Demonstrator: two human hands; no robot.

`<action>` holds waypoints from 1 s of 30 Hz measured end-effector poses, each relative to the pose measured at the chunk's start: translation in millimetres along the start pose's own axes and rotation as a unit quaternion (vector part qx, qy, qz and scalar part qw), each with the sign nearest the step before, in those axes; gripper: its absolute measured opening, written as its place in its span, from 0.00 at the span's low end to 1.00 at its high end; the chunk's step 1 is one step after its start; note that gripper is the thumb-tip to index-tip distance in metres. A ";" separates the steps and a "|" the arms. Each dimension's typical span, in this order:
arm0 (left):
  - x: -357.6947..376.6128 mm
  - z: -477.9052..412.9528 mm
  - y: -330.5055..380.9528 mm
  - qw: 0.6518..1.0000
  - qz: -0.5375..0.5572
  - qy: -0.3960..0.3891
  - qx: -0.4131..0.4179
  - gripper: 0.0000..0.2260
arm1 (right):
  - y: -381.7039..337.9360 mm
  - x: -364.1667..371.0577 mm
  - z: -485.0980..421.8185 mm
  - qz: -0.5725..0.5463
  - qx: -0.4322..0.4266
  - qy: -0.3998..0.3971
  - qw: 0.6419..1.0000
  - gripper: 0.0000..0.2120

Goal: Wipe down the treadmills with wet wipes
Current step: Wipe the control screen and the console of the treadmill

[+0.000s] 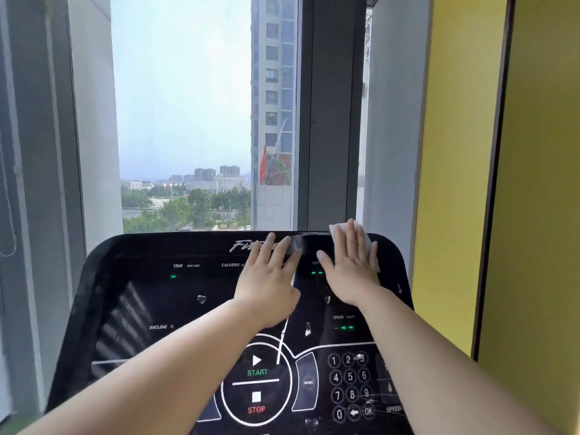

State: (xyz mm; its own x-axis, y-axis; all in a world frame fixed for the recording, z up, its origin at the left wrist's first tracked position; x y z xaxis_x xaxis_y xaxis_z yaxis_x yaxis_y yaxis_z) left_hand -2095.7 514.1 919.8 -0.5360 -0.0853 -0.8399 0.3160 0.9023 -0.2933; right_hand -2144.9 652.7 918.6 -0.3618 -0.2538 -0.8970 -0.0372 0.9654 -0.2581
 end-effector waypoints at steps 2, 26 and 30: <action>2.4 -3.9 3.4 1.000 0.007 0.001 -0.006 0.29 | -7.0 3.8 0.7 -0.007 0.000 -0.008 1.000 0.32; 7.5 -30.1 45.8 0.999 0.030 0.040 -0.001 0.30 | 64.5 2.0 -5.6 -0.019 0.032 -0.005 0.999 0.33; 8.1 -34.1 49.6 0.998 0.031 0.050 -0.016 0.30 | 77.1 -5.9 -8.7 -0.018 -0.029 -0.045 0.998 0.30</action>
State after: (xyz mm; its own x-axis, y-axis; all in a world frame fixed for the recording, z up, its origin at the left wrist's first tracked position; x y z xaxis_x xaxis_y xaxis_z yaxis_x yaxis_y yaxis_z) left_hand -2111.1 572.5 914.0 -0.5923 0.0125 -0.8056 0.3268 0.9177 -0.2260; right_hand -2153.8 729.1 907.1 -0.2740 -0.2894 -0.9172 -0.1036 0.9570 -0.2710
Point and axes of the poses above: each hand's wrist, its own z-axis away from the middle knuckle, its own x-axis out of the palm, y = z × x, the point moved 6 cm from there along -z, towards the middle knuckle, and after that the axes turned 9 degrees about x, right-handed, at the moved point
